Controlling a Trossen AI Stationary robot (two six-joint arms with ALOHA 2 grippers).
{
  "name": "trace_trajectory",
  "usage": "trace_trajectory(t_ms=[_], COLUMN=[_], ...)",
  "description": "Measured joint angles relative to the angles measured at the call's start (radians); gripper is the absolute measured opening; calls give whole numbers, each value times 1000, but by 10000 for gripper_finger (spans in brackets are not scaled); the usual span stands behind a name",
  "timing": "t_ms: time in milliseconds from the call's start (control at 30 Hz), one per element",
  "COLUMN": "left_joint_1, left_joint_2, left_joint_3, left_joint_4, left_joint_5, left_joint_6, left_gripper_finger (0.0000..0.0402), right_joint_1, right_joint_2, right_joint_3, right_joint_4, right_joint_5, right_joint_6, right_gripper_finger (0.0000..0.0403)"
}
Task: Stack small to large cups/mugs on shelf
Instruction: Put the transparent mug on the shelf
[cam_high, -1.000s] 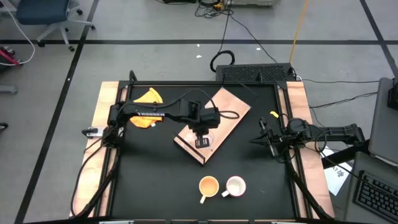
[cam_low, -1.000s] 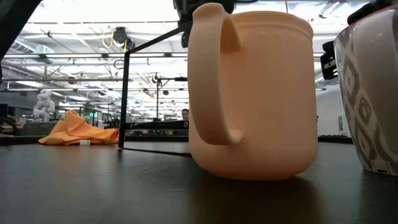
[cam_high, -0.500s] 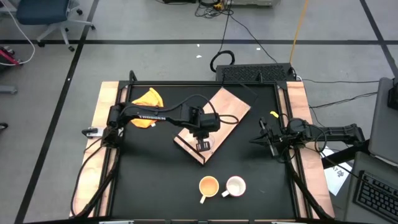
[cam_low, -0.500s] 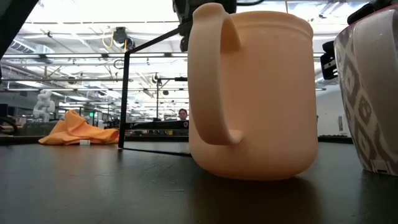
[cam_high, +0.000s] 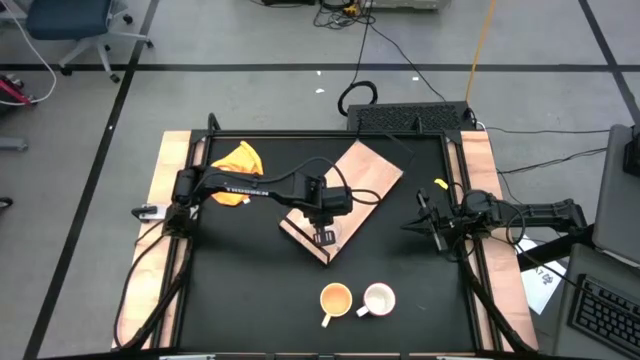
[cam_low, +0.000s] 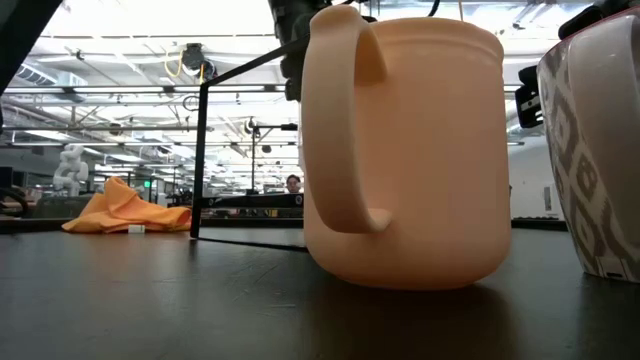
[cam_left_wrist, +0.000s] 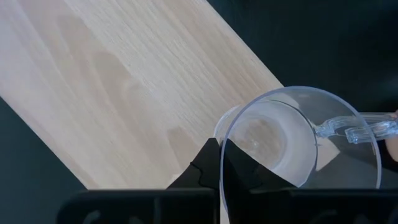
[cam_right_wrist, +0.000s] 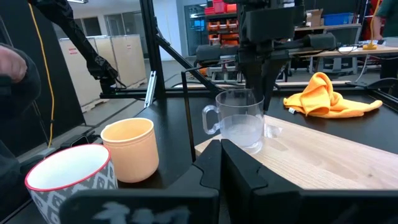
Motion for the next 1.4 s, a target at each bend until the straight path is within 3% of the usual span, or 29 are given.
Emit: trace_trajectory(t_ms=[333,1133,1400], left_joint_1=[0,-10,-18], left_joint_2=[-1,0,1], left_joint_3=[-3,-4,-4], left_joint_4=[20,33,13], left_joint_5=[0,-2,-57], left_joint_6=[-19,-316,-337], left_gripper_finger=[1,0,1], right_joint_1=[0,0,0], right_joint_2=[0,0,0], right_joint_3=[0,0,0], right_joint_4=[0,0,0], right_joint_5=[0,0,0], right_joint_6=[0,26,26], right_gripper_finger=[0,0,0])
